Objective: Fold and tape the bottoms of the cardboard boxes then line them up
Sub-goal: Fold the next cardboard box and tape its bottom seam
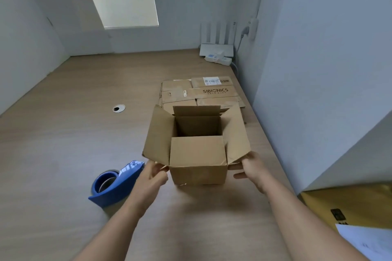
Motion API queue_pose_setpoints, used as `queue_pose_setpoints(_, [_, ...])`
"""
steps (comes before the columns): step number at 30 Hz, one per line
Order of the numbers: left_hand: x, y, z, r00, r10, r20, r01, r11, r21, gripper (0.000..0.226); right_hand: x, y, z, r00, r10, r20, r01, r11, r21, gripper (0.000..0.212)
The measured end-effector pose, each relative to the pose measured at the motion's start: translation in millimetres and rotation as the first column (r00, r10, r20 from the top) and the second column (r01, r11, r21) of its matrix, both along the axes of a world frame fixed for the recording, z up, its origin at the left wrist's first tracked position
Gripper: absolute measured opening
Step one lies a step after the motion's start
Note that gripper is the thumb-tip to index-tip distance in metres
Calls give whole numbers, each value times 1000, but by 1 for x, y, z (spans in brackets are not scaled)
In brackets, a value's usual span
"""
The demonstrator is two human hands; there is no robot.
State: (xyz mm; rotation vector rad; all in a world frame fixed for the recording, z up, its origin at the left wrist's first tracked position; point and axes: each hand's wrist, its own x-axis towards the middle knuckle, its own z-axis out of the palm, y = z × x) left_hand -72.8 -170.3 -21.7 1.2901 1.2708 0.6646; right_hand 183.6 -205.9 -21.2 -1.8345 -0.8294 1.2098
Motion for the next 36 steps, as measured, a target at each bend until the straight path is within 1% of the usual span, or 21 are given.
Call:
queue_pose_setpoints(3, [1,13,18,989,94,114,-98,995,33,67,3,8,19,996,-81,-22,83,993,84,37])
queue_pose_setpoints(5, [2,23,29,980,146,132,-156,985,73,67,5,15,35,993,-113,-18,114,986,125,50])
queue_pose_setpoints(7, [2,36,35,988,151,35,-155,971,182,54,4,22,46,993,-107,42,101,987,123,55])
queue_pose_setpoints(8, [4,41,38,990,134,-51,-117,961,251,40,2,25,50,992,-88,94,77,990,117,50])
queue_pose_setpoints(9, [6,45,42,982,102,-158,-53,955,290,23,0,27,53,988,-67,141,51,993,111,45])
queue_pose_setpoints(10, [10,46,48,962,54,-269,34,949,314,21,-2,29,53,982,-50,181,31,994,108,40])
queue_pose_setpoints(11, [15,51,48,933,32,-359,84,949,303,44,-3,29,53,978,-41,203,20,994,106,39])
queue_pose_setpoints(12, [19,54,49,905,-7,-425,118,964,237,44,-4,30,52,975,-39,217,17,995,102,39])
queue_pose_setpoints(13, [23,57,50,880,-13,-475,128,970,209,53,-6,30,53,974,-40,224,19,995,95,39])
queue_pose_setpoints(15, [25,61,50,826,-54,-561,162,976,144,58,-7,30,53,974,-45,223,28,997,79,37])
queue_pose_setpoints(19, [28,69,49,805,-52,-590,158,979,129,61,-7,30,53,973,-56,225,39,996,78,36])
queue_pose_setpoints(21, [28,70,54,659,-93,-746,237,967,89,57,-7,30,53,971,-65,229,49,996,79,37])
queue_pose_setpoints(23, [28,70,59,583,-123,-803,277,959,55,58,-8,30,53,969,-67,239,51,996,75,36])
queue_pose_setpoints(26, [23,74,58,643,-164,-749,286,958,36,57,-7,32,52,965,-85,250,66,994,84,36])
queue_pose_setpoints(28, [19,75,55,762,-152,-629,235,971,51,56,-8,33,52,958,-88,272,67,994,84,36])
queue_pose_setpoints(29, [19,74,55,845,-128,-519,191,979,69,56,-8,33,52,956,-86,281,65,994,84,35])
queue_pose_setpoints(30, [20,72,56,886,-110,-451,167,982,88,56,-9,34,53,955,-87,282,64,994,90,35])
queue_pose_setpoints(32, [24,65,57,867,-102,-487,181,976,119,53,-12,35,55,949,-89,303,60,993,104,35])
queue_pose_setpoints(34, [28,56,60,794,-129,-594,258,957,136,24,-18,35,56,924,-69,376,32,994,104,30])
queue_pose_setpoints(35, [30,51,62,775,-152,-614,295,945,139,30,-22,35,57,905,-46,423,5,995,96,26])
queue_pose_setpoints(36, [29,48,61,769,-175,-615,324,936,139,62,-25,35,57,885,-19,465,-22,996,83,30])
